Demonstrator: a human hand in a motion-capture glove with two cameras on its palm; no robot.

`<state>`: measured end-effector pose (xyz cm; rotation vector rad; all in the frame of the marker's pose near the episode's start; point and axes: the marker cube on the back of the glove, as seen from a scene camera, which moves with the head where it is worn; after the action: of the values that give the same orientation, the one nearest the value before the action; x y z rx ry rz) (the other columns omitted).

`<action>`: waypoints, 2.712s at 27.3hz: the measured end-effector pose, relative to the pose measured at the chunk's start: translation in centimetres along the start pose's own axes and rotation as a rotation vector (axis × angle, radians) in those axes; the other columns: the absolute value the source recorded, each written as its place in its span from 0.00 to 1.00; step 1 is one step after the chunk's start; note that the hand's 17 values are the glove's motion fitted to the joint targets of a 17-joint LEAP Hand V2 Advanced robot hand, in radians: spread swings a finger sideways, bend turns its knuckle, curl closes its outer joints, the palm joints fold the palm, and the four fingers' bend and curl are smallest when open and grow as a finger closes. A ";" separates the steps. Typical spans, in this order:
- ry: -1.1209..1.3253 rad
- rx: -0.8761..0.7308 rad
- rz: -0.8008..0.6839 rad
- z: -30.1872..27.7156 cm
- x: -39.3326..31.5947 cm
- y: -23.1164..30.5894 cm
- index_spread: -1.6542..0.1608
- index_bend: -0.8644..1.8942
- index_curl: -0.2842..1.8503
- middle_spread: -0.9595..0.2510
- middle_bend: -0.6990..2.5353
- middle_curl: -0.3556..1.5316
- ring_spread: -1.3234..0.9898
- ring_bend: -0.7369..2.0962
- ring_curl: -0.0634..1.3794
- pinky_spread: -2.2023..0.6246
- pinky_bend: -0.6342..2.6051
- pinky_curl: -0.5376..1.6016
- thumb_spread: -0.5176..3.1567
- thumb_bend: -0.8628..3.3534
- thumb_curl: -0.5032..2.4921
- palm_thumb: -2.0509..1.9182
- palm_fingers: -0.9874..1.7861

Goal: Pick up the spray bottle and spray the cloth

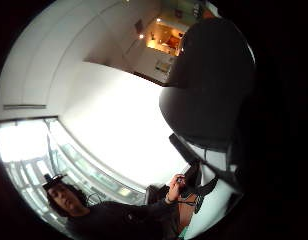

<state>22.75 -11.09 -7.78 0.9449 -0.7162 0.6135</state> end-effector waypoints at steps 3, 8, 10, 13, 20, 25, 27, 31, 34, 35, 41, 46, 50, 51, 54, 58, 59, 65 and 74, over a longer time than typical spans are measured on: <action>0.031 -0.005 0.033 0.7 2.2 0.5 0.75 0.41 0.37 0.58 0.38 0.44 0.49 0.41 0.32 0.72 0.30 0.42 0.43 0.22 0.27 0.67 0.76; 0.070 -0.002 0.052 1.7 4.0 0.7 0.74 0.40 0.37 0.58 0.37 0.44 0.49 0.40 0.31 0.73 0.28 0.41 0.44 0.22 0.27 0.69 0.76; 0.080 0.001 0.056 1.9 4.6 0.8 0.74 0.39 0.37 0.58 0.37 0.44 0.49 0.40 0.31 0.73 0.28 0.41 0.44 0.22 0.27 0.69 0.77; 0.106 0.003 0.055 2.2 5.4 1.2 0.74 0.39 0.37 0.58 0.37 0.44 0.49 0.39 0.31 0.73 0.27 0.41 0.44 0.22 0.27 0.69 0.77; 0.157 -0.006 0.036 2.9 5.7 2.1 0.74 0.38 0.37 0.58 0.36 0.44 0.48 0.39 0.32 0.73 0.27 0.41 0.44 0.21 0.27 0.70 0.78; 0.161 0.041 0.036 3.3 4.6 1.8 0.74 0.38 0.37 0.57 0.36 0.44 0.48 0.39 0.32 0.73 0.27 0.41 0.44 0.21 0.27 0.71 0.78; 0.161 0.079 0.049 3.4 4.3 1.6 0.74 0.38 0.37 0.57 0.36 0.44 0.48 0.39 0.32 0.73 0.26 0.41 0.44 0.21 0.27 0.71 0.78; 0.172 0.114 0.060 3.3 4.0 1.3 0.74 0.38 0.36 0.57 0.35 0.44 0.49 0.39 0.32 0.73 0.26 0.41 0.44 0.20 0.27 0.71 0.78; 0.185 0.125 0.051 3.2 4.0 1.3 0.74 0.38 0.36 0.57 0.35 0.44 0.49 0.39 0.33 0.72 0.26 0.41 0.44 0.20 0.27 0.71 0.78; 0.188 0.137 0.047 3.2 4.0 1.5 0.74 0.38 0.36 0.57 0.35 0.44 0.49 0.39 0.33 0.72 0.26 0.42 0.44 0.20 0.27 0.71 0.79; 0.217 0.261 0.015 2.4 3.2 1.7 0.74 0.37 0.36 0.57 0.35 0.44 0.49 0.39 0.33 0.72 0.27 0.42 0.45 0.20 0.27 0.71 0.79; 0.223 0.313 -0.030 2.1 1.6 1.1 0.74 0.37 0.36 0.57 0.35 0.44 0.49 0.40 0.34 0.71 0.27 0.42 0.46 0.20 0.27 0.72 0.81; 0.226 0.333 -0.046 1.9 1.3 0.9 0.74 0.38 0.36 0.57 0.35 0.44 0.49 0.41 0.34 0.71 0.28 0.43 0.46 0.20 0.27 0.72 0.81; 0.227 0.338 -0.048 1.8 1.4 0.9 0.74 0.38 0.36 0.57 0.35 0.44 0.49 0.41 0.34 0.70 0.28 0.43 0.46 0.20 0.27 0.72 0.81; 0.229 0.344 -0.041 1.6 2.1 1.0 0.74 0.38 0.35 0.57 0.35 0.44 0.49 0.41 0.34 0.70 0.29 0.43 0.46 0.20 0.27 0.72 0.81; 0.209 0.314 0.007 2.1 3.7 1.7 0.74 0.38 0.35 0.57 0.34 0.44 0.49 0.41 0.34 0.70 0.29 0.43 0.46 0.20 0.27 0.72 0.81; 0.199 0.295 0.029 2.4 4.2 2.0 0.74 0.38 0.35 0.57 0.34 0.44 0.49 0.41 0.34 0.70 0.29 0.43 0.46 0.20 0.27 0.72 0.81; 0.182 0.185 0.131 2.5 6.7 4.2 0.74 0.38 0.35 0.58 0.35 0.44 0.49 0.40 0.34 0.74 0.23 0.40 0.45 0.20 0.27 0.72 0.71; 0.353 0.038 0.119 2.0 5.5 5.9 0.74 0.35 0.33 0.65 0.31 0.42 0.50 0.37 0.32 0.78 0.25 0.40 0.41 0.19 0.26 0.69 0.59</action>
<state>21.23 -9.29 0.20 0.8049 -0.4471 0.8759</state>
